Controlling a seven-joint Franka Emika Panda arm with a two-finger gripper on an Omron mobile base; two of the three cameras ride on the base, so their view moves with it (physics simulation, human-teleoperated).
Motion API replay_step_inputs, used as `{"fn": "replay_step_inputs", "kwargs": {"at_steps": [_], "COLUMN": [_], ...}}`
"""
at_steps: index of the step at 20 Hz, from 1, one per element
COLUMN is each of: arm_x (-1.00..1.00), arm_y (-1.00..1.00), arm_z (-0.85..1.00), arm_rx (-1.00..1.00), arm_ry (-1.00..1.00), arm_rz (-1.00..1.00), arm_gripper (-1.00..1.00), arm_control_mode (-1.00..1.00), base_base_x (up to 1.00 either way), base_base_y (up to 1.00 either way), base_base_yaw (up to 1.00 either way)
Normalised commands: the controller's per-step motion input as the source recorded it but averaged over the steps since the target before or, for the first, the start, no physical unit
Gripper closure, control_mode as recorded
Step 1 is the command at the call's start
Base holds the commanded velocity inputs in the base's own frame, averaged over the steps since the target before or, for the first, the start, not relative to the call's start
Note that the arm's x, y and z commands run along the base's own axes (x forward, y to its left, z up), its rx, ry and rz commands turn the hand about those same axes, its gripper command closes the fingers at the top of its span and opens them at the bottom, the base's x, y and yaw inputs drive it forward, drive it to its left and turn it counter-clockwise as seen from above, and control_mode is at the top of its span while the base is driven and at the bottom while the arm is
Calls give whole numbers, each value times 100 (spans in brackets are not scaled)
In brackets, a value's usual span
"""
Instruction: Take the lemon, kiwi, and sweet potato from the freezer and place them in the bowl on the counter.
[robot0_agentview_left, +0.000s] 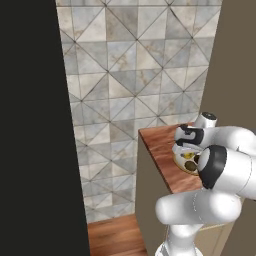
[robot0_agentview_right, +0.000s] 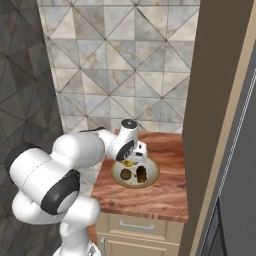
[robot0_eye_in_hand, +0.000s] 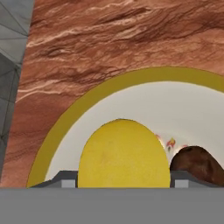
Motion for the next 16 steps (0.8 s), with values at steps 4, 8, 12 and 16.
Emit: {"fn": "replay_step_inputs", "kwargs": {"at_steps": [4, 8, 12, 16], "arm_x": [0, 0, 0, 0], "arm_y": [0, 0, 0, 0], "arm_z": [-3, 0, 0, 0], "arm_rx": [0, 0, 0, 0], "arm_ry": [1, 0, 0, 0], "arm_rz": [0, 0, 0, 0], "arm_gripper": [-100, -100, -100, -100], "arm_control_mode": [-100, -100, -100, -100], "base_base_x": [0, 0, 0, 0], "base_base_y": [0, 0, 0, 0], "base_base_yaw": [0, 0, 0, 0]}}
